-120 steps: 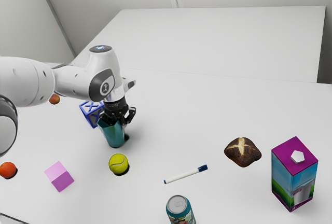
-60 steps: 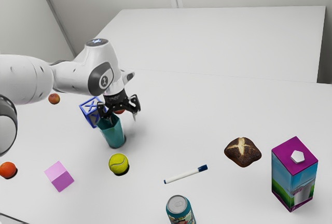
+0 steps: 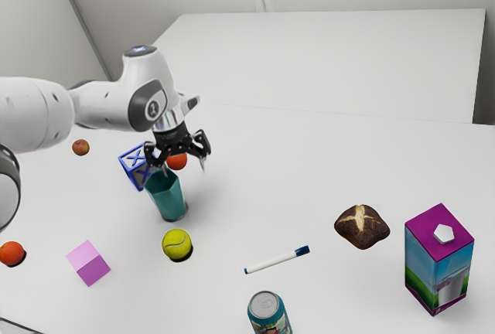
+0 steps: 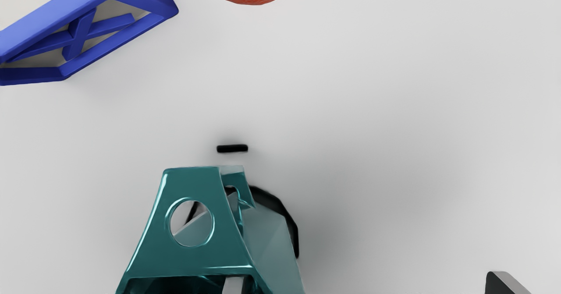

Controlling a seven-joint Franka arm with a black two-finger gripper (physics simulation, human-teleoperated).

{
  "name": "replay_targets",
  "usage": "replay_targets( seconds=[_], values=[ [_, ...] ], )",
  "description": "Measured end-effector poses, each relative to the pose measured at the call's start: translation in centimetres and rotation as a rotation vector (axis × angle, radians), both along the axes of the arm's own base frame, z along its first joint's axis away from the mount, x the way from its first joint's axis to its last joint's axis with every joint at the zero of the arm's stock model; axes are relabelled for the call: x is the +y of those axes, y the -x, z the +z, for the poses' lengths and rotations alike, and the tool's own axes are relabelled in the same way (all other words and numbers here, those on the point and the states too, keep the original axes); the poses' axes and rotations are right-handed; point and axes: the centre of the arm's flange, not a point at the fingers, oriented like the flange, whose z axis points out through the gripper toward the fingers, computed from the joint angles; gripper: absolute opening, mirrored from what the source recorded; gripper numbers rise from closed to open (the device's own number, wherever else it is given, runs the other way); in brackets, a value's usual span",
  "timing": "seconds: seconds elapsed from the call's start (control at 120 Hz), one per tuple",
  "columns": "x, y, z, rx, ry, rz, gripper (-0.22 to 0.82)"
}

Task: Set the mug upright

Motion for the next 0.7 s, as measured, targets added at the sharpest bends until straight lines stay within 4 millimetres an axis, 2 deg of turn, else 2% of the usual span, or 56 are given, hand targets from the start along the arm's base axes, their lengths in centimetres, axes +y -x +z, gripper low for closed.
replay_targets(
  seconds=[0.242,0.333,0.7],
  values=[
    [-0.1,-0.5,3.9,-0.022,0.005,-0.037,0.60],
    [0.2,-0.9,6.5,-0.040,-0.015,-0.082,0.60],
    [2.4,-1.5,15.0,-0.041,-0.079,-0.248,0.60]
  ],
)
